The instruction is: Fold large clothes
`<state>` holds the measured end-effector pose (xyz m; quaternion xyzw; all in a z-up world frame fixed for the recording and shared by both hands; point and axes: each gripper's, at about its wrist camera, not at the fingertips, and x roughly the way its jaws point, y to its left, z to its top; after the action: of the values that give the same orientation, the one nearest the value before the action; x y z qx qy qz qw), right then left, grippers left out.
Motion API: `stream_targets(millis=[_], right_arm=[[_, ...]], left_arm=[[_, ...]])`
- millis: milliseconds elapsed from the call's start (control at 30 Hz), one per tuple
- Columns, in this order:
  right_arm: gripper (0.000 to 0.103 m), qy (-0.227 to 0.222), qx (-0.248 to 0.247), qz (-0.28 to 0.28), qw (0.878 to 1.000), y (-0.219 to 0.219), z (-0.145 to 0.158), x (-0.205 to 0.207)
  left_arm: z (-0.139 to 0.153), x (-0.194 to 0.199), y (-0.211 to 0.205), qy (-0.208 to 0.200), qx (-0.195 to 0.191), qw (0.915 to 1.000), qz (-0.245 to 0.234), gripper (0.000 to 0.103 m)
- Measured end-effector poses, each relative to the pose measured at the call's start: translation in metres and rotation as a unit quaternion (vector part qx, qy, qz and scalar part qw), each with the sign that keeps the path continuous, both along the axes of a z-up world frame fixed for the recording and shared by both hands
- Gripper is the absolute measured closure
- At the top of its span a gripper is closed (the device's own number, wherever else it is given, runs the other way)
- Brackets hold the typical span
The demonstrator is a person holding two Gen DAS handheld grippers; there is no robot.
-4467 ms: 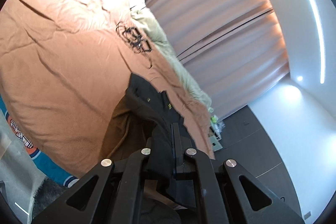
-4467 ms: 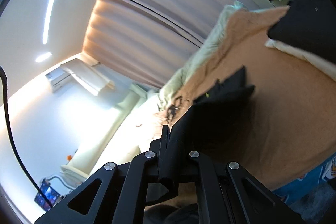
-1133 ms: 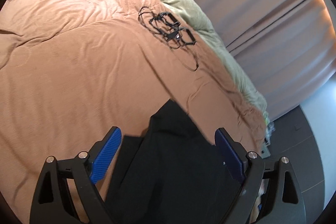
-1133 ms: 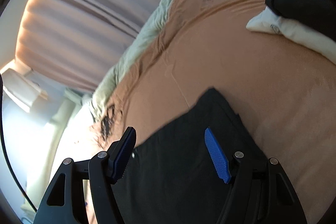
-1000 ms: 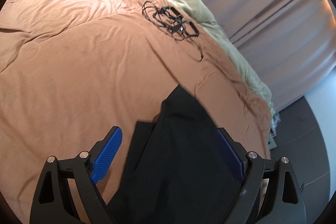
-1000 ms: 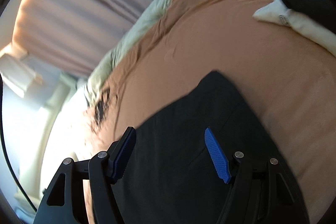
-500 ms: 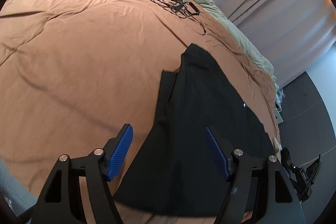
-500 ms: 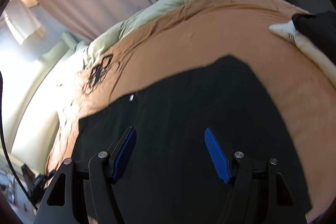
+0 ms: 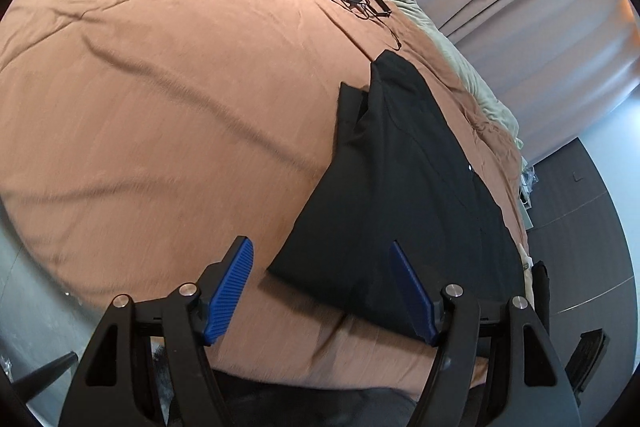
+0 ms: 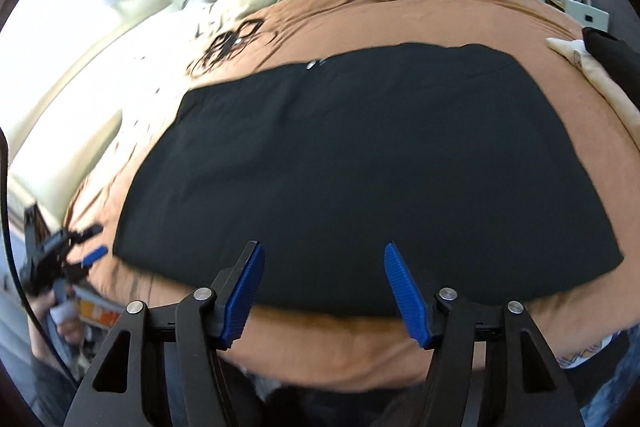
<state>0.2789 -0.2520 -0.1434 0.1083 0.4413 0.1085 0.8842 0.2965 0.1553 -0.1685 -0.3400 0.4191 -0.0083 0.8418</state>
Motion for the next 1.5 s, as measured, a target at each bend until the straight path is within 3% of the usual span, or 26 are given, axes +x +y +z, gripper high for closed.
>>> stream_targets(millis=[200, 700, 800, 867, 900, 1100, 1200, 1300, 1500], right_arm=[[0.050, 0.013, -0.017, 0.037, 0.999, 0.039, -0.020, -0.014], [0.055, 0.035, -0.065, 0.028, 0.997, 0.068, -0.036, 0.040], [0.062, 0.050, -0.073, 0.029, 0.996, 0.073, -0.044, 0.061], [0.075, 0.059, -0.087, 0.026, 0.994, 0.077, -0.047, 0.079], [0.077, 0.061, -0.094, 0.025, 0.993, 0.078, -0.048, 0.088], [0.080, 0.077, -0.090, 0.022, 0.993, 0.082, -0.048, 0.141], [0.086, 0.083, -0.082, 0.019, 0.993, 0.079, -0.046, 0.166], [0.090, 0.091, -0.069, 0.016, 0.993, 0.075, -0.046, 0.190], [0.090, 0.098, -0.052, 0.009, 0.994, 0.070, -0.045, 0.229]], left_arm=[[-0.008, -0.010, 0.004, 0.001, -0.013, 0.9999, -0.002, 0.032], [-0.030, 0.009, 0.012, 0.004, -0.060, 0.9982, -0.003, 0.032], [-0.034, 0.012, 0.013, 0.003, -0.071, 0.9975, -0.002, 0.032], [-0.036, 0.014, 0.013, 0.003, -0.080, 0.9968, 0.000, 0.032], [-0.036, 0.014, 0.013, 0.003, -0.085, 0.9964, 0.001, 0.032], [-0.037, 0.018, 0.010, 0.003, -0.112, 0.9937, 0.000, 0.032], [-0.038, 0.024, 0.003, 0.011, -0.102, 0.9947, -0.008, 0.032], [-0.041, 0.032, -0.001, 0.023, -0.096, 0.9950, -0.009, 0.048], [-0.044, 0.042, 0.000, 0.033, -0.109, 0.9934, 0.007, 0.052]])
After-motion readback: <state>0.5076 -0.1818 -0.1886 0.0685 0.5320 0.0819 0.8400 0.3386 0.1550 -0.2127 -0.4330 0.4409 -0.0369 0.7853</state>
